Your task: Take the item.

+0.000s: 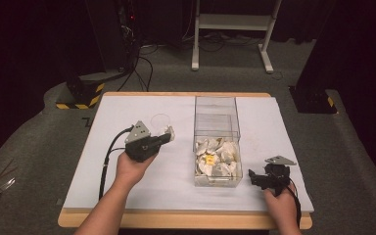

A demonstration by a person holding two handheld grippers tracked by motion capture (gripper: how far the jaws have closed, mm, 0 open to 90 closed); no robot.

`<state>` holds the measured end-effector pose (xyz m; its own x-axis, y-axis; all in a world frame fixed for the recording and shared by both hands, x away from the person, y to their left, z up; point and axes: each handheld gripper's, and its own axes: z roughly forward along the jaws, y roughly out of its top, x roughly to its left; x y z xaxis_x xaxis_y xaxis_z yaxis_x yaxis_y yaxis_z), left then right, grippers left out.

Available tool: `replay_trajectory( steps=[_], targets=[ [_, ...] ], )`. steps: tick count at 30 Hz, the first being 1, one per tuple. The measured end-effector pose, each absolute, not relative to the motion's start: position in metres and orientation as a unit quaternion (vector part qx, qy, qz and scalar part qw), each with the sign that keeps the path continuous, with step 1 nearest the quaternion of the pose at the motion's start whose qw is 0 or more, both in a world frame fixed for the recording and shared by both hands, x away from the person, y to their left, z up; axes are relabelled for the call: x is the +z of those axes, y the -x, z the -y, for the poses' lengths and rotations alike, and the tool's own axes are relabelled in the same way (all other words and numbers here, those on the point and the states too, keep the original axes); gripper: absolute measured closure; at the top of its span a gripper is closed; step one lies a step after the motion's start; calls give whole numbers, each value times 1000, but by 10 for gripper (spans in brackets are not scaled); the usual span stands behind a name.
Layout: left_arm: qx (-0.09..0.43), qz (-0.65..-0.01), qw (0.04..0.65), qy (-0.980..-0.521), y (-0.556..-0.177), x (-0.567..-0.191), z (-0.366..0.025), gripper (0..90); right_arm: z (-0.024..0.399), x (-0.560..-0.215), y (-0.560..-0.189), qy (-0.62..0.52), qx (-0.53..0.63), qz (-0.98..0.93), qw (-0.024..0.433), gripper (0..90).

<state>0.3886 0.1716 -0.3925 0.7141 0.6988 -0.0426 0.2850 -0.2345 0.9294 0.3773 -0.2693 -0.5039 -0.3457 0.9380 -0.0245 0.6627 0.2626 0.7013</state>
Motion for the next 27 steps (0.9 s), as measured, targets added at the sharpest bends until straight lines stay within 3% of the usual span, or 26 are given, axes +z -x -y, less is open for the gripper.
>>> replay_trajectory(
  steps=[27],
  targets=[
    [206, -355, 532, -741, -428, -391, -205, 899, 269, -504, -377, -525, 304, -762, 226, 91]
  ],
)
